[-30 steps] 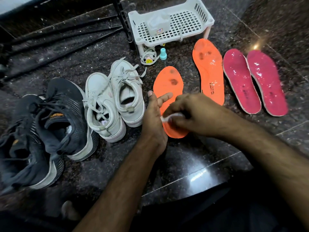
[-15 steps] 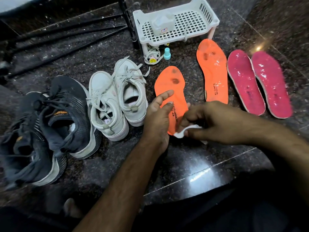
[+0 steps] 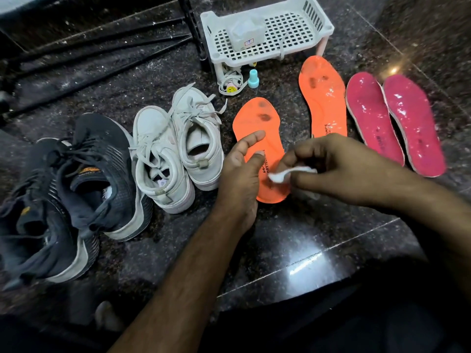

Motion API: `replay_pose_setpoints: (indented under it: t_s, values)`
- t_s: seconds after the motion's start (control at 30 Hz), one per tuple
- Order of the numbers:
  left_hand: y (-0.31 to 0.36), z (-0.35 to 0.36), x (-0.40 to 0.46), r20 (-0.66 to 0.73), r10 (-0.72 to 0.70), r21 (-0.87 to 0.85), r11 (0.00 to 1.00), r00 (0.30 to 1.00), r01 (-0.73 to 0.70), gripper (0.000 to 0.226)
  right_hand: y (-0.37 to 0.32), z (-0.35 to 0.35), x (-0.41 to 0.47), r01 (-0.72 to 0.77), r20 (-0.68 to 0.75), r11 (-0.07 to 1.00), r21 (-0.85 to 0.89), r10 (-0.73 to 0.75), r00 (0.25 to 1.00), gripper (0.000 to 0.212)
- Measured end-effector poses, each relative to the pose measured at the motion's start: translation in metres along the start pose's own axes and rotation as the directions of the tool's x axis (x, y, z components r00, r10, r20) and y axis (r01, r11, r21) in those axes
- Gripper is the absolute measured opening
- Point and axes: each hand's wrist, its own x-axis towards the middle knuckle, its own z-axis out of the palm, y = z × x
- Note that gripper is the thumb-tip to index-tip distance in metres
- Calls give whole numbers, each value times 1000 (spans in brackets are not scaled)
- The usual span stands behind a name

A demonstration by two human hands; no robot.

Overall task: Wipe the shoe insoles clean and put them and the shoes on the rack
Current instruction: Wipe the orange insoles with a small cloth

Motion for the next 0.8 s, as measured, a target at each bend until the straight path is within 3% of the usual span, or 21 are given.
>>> replay_pose_setpoints:
  t_s: [0.07, 0.1, 0.17, 0.23, 0.27, 0.33, 0.4, 0.43, 0.5, 0.57, 0.67, 0.8]
  values:
    - [0, 0, 0, 8, 3, 7, 1000, 1000, -3, 40, 8, -1, 6, -5, -141, 976, -220, -27, 990, 11]
    - [-1, -1, -1, 7, 5, 14, 1000, 1000, -5, 40, 9, -2, 6, -19, -105, 948, -318, -15, 994, 11]
    - [0, 0, -2, 13, -1, 7, 1000, 1000, 1, 41, 8, -3, 1, -38, 91, 951, -306, 69, 993, 11]
    - [1, -1, -1, 32, -12, -35, 999, 999, 13, 40, 3, -5, -4, -44, 201, 984, -175, 80, 976, 12]
    - [1, -1, -1, 34, -9, -40, 999, 999, 11, 40, 1, -5, -4, -38, 182, 994, -98, 56, 982, 8]
    - [1, -1, 0, 32, 4, -13, 1000, 999, -3, 40, 5, -5, 1, -21, 14, 999, -28, 22, 1000, 13]
    - [0, -2, 0, 32, 10, 14, 1000, 999, -11, 40, 9, -5, 6, -23, -113, 975, -220, -2, 994, 7]
    - [1, -2, -1, 33, 8, 18, 1000, 999, -9, 40, 9, -5, 5, -30, -70, 968, -250, 13, 997, 7]
    - [1, -1, -2, 37, -10, -10, 1000, 999, 11, 39, 5, -4, -1, -39, 183, 991, -127, 62, 981, 10]
    - [1, -1, 0, 36, 4, 0, 1000, 999, -4, 39, 0, -3, -4, -17, 230, 1000, -21, 21, 973, 10]
    - [-1, 0, 0, 59, 16, 56, 998, 998, -19, 41, 6, -1, 6, 47, -126, 999, 26, -43, 991, 9]
    - [-5, 7, -4, 142, -80, 73, 995, 987, 70, 46, 27, -9, 22, -17, -434, 999, -27, 4, 901, 10]
